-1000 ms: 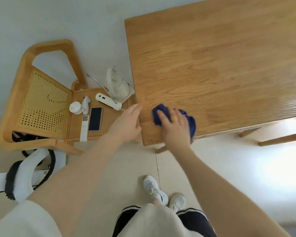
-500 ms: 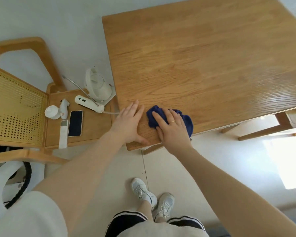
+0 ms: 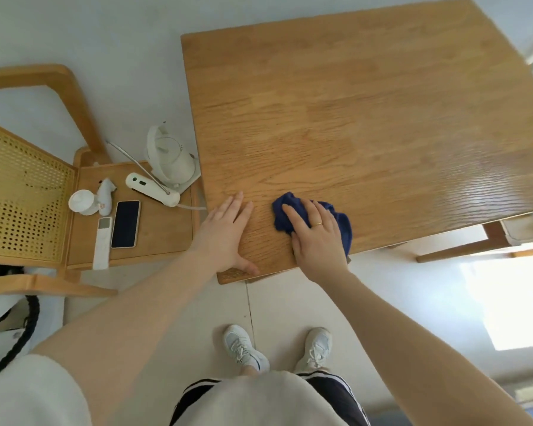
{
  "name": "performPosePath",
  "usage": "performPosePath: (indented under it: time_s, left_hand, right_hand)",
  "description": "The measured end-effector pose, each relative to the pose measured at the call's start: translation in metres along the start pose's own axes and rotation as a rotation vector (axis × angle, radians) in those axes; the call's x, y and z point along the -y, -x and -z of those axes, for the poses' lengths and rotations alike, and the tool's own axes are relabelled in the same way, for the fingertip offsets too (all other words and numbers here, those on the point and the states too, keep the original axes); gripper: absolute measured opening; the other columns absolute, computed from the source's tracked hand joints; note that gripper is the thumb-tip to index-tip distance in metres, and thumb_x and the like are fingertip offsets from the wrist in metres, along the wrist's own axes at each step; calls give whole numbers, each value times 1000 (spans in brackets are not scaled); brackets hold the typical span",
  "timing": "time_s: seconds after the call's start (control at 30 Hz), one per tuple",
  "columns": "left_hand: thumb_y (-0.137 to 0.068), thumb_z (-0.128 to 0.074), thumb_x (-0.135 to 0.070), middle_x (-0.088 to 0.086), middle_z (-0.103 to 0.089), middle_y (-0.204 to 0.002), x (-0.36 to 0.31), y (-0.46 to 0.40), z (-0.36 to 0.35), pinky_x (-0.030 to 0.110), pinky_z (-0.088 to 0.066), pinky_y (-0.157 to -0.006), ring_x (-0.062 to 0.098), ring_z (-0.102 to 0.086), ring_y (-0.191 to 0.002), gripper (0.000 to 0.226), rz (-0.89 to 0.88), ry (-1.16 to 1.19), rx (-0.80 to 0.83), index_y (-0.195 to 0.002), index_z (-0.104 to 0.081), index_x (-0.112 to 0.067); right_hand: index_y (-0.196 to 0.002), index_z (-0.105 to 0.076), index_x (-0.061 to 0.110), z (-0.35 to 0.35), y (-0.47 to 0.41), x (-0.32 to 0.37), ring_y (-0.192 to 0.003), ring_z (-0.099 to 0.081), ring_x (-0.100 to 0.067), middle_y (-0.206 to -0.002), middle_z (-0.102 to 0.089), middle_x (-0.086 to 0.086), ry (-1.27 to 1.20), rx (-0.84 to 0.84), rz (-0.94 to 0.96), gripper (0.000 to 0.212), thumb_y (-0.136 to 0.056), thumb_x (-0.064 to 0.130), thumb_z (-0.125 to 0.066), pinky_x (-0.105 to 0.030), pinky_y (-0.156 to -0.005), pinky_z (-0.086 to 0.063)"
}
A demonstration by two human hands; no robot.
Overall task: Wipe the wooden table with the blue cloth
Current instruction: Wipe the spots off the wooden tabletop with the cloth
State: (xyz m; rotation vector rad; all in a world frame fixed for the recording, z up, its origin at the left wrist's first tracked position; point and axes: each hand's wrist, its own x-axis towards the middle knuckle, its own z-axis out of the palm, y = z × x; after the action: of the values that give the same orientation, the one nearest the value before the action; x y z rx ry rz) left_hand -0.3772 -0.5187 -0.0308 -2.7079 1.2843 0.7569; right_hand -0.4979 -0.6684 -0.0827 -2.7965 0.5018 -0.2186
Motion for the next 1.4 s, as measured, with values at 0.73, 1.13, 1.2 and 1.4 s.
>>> performPosePath:
  time_s: [0.73, 1.13, 1.2, 1.4]
  left_hand:
    - [-74, -70, -52, 0, 19, -156, -106, -39, 37, 34, 0, -116, 15, 11, -144, 116, 107, 273, -33, -149, 10, -15]
    - [-66, -73, -57, 2, 10, -158, -180, -86, 19, 33, -3, -118, 17, 4, -146, 121, -76, 115, -31, -150, 2, -13]
    - [-63, -72, -61, 4, 12, -158, -184, -88, 16, 32, -3, -118, 18, 4, -146, 127, -46, 33, -36, -149, 7, -12]
    - [-63, -72, -60, 2, 14, -157, -191, -89, 19, 33, -2, -119, 18, 5, -145, 126, 7, -1, 18, -149, 8, -14]
  right_hand:
    - [-127, -54, 22, 35, -26, -111, -116, -48, -43, -130, -52, -21, -2, -22, 52, 43, -88, 30, -37, -53, -97, -37]
    - [-131, -47, 30, 51, 17, -143, -126, -43, -38, -137, -47, -17, 22, 10, 77, 42, -91, 30, -36, -50, -103, -32]
    - [-130, -49, 29, 57, 7, -165, -124, -45, -38, -135, -50, -16, 0, -10, 78, 39, -92, 30, -37, -51, -103, -33]
    - [-128, -53, 21, 84, -32, -262, -113, -48, -45, -128, -51, -24, 71, -124, -132, 42, -91, 29, -35, -51, -94, -38]
